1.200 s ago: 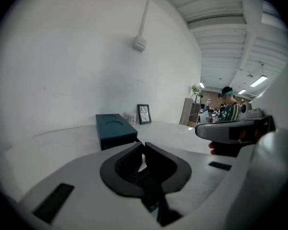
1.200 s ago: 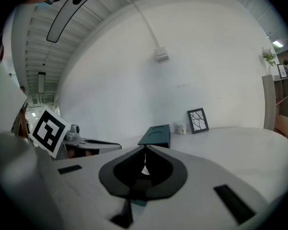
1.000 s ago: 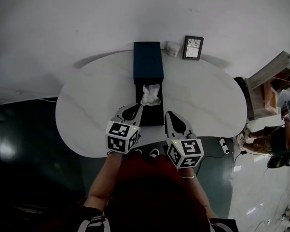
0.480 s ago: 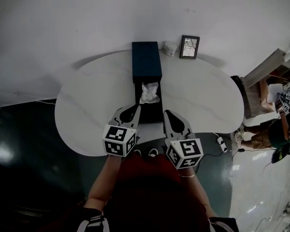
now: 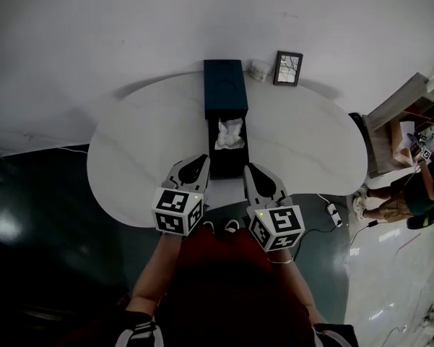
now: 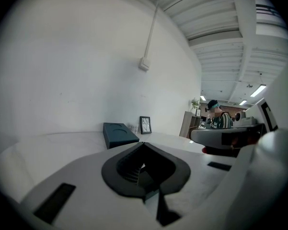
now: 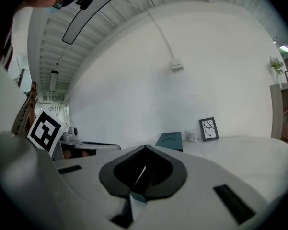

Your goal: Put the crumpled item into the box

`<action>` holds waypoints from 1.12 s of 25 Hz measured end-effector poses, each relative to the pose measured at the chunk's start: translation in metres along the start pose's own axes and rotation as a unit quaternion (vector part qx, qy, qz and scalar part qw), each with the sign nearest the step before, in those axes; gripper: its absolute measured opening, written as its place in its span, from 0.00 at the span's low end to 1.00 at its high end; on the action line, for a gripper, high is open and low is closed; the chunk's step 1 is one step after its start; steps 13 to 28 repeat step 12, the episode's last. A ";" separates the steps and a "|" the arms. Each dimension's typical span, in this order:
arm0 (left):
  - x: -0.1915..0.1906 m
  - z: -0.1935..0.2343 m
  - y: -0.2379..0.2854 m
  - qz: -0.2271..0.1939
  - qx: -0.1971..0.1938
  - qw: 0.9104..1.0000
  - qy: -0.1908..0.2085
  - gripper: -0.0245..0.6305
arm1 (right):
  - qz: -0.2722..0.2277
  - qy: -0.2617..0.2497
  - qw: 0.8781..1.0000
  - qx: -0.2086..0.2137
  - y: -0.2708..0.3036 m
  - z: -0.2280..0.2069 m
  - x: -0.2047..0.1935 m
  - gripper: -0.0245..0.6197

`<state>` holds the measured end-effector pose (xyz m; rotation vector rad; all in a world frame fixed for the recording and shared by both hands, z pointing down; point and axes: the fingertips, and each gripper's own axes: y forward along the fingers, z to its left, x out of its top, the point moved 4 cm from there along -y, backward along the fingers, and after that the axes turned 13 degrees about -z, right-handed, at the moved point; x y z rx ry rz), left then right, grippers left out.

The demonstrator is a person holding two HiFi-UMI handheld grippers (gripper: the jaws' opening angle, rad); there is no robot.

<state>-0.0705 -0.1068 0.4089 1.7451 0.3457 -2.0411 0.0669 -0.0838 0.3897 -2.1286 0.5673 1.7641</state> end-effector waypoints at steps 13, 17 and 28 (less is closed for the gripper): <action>-0.001 0.004 -0.034 -0.001 0.004 1.000 -0.013 0.07 | -0.003 -0.004 1.000 -0.001 -0.014 0.025 -0.001 0.06; -0.001 0.004 -0.034 -0.001 0.004 1.000 -0.013 0.07 | -0.003 -0.004 1.000 -0.001 -0.014 0.025 -0.001 0.06; -0.001 0.004 -0.034 -0.001 0.004 1.000 -0.013 0.07 | -0.003 -0.004 1.000 -0.001 -0.014 0.025 -0.001 0.06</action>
